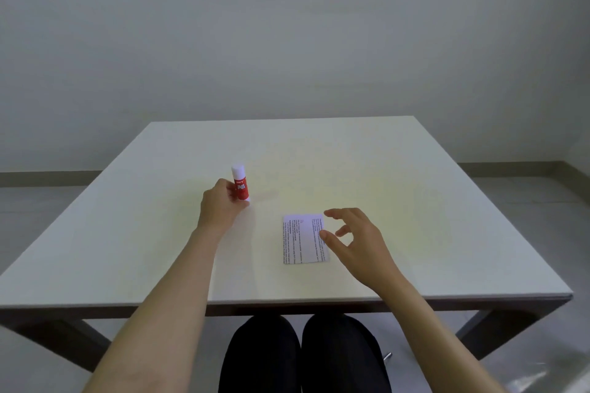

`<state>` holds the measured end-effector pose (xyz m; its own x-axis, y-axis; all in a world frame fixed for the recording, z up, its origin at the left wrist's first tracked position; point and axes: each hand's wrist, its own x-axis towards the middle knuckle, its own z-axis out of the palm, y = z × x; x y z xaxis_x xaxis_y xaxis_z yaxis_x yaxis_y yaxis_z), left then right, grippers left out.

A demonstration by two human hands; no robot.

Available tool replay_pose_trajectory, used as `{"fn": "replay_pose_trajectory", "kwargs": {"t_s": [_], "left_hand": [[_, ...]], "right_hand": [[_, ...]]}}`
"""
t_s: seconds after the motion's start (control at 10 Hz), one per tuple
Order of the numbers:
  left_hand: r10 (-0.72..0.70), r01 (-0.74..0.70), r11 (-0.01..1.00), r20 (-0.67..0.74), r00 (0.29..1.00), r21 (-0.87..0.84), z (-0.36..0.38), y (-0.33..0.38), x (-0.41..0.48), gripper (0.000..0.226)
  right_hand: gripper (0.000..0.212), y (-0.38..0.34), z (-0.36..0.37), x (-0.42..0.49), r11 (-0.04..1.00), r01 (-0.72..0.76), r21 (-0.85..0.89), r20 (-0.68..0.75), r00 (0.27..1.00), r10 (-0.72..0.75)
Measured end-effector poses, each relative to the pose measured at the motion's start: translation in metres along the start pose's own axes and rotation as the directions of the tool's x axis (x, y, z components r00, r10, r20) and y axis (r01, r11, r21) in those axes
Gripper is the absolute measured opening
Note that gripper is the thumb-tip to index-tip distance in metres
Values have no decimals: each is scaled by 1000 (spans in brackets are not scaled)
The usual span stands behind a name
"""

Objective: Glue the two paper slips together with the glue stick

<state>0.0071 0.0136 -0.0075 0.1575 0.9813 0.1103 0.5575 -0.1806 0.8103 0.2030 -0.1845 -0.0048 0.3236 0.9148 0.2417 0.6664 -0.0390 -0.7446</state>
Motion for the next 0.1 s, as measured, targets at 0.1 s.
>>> {"fn": "replay_pose_trajectory", "kwargs": {"t_s": [0.1], "left_hand": [[-13, 11, 1000, 107, 994, 21, -1, -6, -3, 79]], "right_hand": [[37, 1, 6, 3, 999, -6, -36, 49, 999, 8]]}}
